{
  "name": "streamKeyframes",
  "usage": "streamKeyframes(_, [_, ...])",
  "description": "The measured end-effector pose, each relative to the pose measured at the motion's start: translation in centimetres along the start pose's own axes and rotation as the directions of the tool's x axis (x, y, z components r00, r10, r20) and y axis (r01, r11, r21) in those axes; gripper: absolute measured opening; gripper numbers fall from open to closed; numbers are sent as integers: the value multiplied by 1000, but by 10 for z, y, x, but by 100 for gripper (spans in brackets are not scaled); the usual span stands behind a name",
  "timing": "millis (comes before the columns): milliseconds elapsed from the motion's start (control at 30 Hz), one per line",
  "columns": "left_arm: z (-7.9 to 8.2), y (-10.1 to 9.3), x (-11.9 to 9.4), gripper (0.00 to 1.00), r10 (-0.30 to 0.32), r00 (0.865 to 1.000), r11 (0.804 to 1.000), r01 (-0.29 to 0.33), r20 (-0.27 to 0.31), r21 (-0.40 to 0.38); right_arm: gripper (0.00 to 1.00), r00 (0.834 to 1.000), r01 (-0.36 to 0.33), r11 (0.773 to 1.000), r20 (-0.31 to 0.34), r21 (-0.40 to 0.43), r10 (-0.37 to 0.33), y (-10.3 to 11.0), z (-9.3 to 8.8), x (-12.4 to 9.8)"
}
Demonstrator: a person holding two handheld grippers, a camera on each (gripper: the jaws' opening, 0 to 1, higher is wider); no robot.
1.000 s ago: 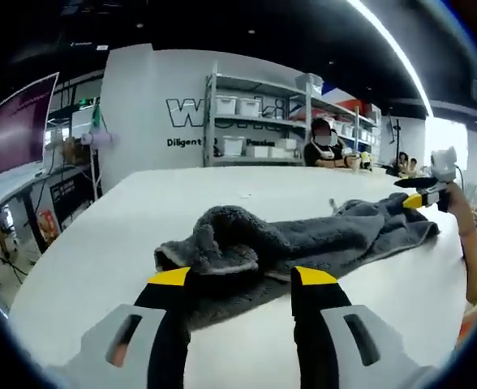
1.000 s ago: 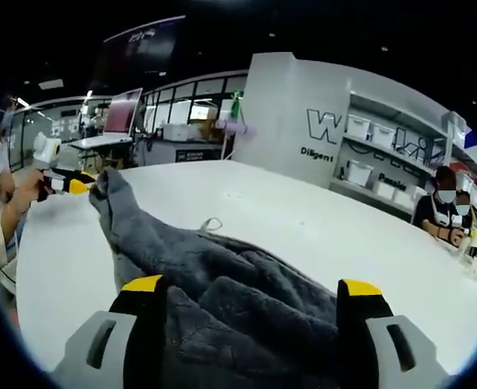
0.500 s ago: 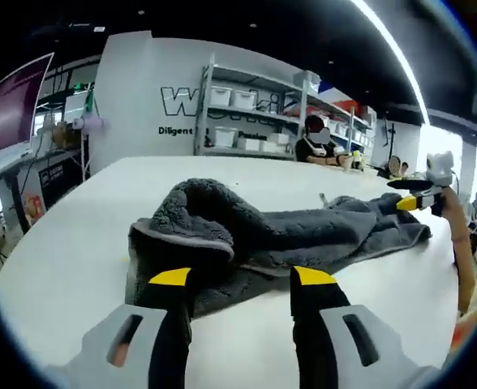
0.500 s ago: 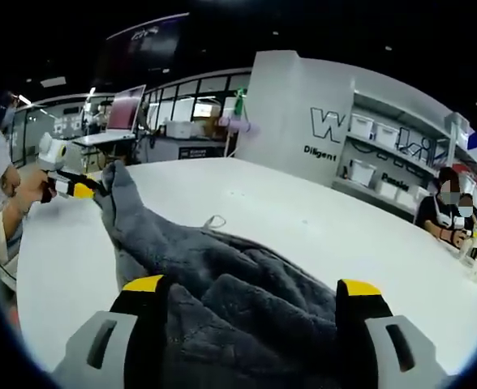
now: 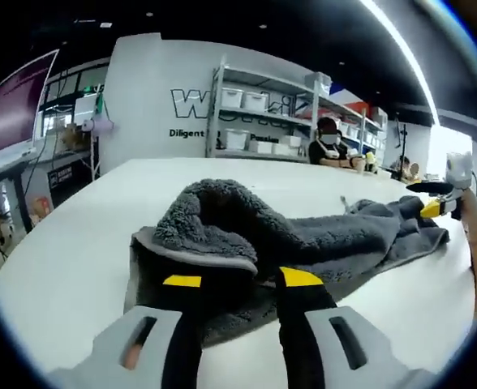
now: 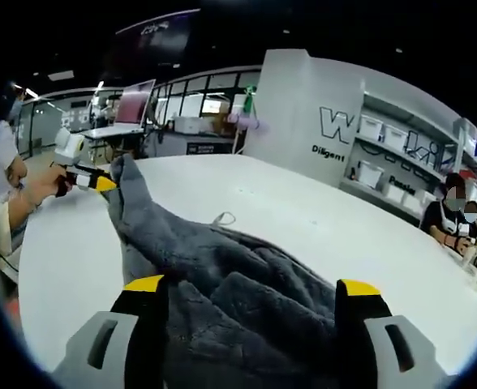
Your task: Fold the towel on the table until its edges align and the towel forms a compact rectangular stack.
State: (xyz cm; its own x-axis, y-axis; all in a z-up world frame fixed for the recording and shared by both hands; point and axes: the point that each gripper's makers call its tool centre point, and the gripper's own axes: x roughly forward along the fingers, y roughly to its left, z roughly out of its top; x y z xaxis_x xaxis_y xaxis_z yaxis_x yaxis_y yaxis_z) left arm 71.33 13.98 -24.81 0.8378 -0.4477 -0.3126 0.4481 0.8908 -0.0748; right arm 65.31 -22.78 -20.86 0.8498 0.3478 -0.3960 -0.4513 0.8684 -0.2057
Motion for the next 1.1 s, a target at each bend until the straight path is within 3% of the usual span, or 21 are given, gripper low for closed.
streamKeyframes(100, [2,3,6,27,4,1000,1000,-4,-1,13,85,1000,-8,1000,-7,-7,8,3,-1,1])
streamKeyframes(200, [6,6,7,17,1,1000,1000,-1,8,8,85,1000,-14,1000,-16,-13,14,5,-3,2])
streamKeyframes(467, [6,-3,1,4,1,999,1000,0,41,-22,85,999,-22,999,-23,-28,22,7,-3,3])
streamKeyframes(733, [10,-2,0,3,-10,998,999,12,55,-33,85,999,-23,999,-24,-27,22,6,-4,3])
streamKeyframes(867, [20,3,-6,2,-24,995,997,30,93,-66,85,999,-26,999,-29,-30,25,6,-5,4])
streamKeyframes(1100, [32,-13,-26,2,-79,984,988,99,163,-121,85,999,-27,999,-38,-32,26,5,-7,6])
